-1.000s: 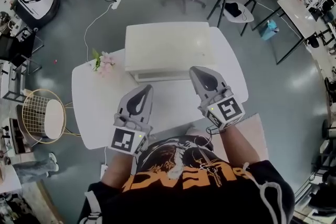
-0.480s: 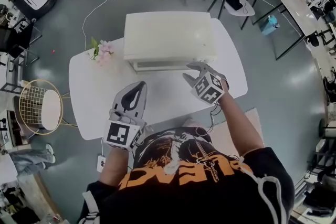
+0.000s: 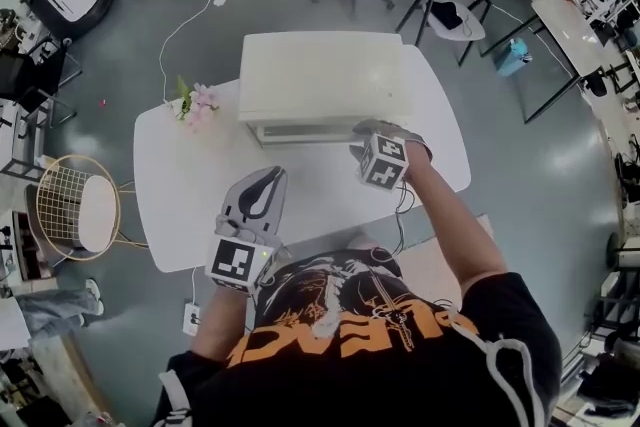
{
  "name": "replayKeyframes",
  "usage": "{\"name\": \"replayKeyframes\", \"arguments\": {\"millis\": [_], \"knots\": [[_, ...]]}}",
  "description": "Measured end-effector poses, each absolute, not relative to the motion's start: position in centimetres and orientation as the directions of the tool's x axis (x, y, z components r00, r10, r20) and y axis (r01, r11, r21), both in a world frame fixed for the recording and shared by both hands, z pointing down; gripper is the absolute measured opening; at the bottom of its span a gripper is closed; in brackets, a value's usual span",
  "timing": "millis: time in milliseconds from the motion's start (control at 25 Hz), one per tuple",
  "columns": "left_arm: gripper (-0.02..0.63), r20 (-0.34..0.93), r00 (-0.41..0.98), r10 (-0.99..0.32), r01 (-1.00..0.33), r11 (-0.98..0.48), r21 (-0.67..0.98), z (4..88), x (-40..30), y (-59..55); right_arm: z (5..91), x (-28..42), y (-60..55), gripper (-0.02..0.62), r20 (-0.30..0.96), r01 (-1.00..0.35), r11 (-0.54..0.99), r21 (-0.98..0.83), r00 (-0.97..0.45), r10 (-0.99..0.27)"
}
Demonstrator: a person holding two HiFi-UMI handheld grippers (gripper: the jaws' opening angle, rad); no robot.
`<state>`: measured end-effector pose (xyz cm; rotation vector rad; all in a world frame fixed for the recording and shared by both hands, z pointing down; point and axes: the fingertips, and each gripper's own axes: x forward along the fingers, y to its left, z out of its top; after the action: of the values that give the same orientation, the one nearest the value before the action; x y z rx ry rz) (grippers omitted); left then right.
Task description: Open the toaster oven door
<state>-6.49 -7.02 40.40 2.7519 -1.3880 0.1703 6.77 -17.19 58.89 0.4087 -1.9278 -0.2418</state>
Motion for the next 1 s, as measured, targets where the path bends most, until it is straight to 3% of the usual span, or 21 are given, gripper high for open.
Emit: {"name": "replayKeyframes", "arguments": {"millis": [280, 520, 600, 760, 1000], "knots": [[0.026, 0.184, 0.595, -0.783, -0.788, -0.613, -0.061, 41.2, -6.4, -7.9, 58.8, 7.0, -16.5, 0.138, 0.869, -0.140, 0.925, 0.353, -0.318, -0.380], [0.047, 0.391, 0.549, -0.738, -0.707, -0.660, -0.253, 45.5, -6.6, -10.0, 59.2, 6.9, -14.2, 0.129, 0.879, -0.123, 0.936, 0.330, -0.323, -0.352], [0.075, 0.503, 0.475, -0.722, -0.625, -0.679, -0.386, 48.2, -7.1, -10.8, 59.6, 6.9, -13.4, 0.124, 0.883, -0.120, 0.939, 0.321, -0.321, -0.343], [0.087, 0.675, 0.311, -0.669, -0.325, -0.742, -0.586, 53.1, -7.7, -12.3, 60.3, 6.8, -12.1, 0.118, 0.883, -0.135, 0.943, 0.306, -0.330, -0.334], [0.087, 0.802, 0.214, -0.558, -0.115, -0.829, -0.547, 56.8, -6.8, -13.8, 61.4, 6.7, -10.5, 0.117, 0.891, -0.149, 0.952, 0.267, -0.339, -0.303]]}}
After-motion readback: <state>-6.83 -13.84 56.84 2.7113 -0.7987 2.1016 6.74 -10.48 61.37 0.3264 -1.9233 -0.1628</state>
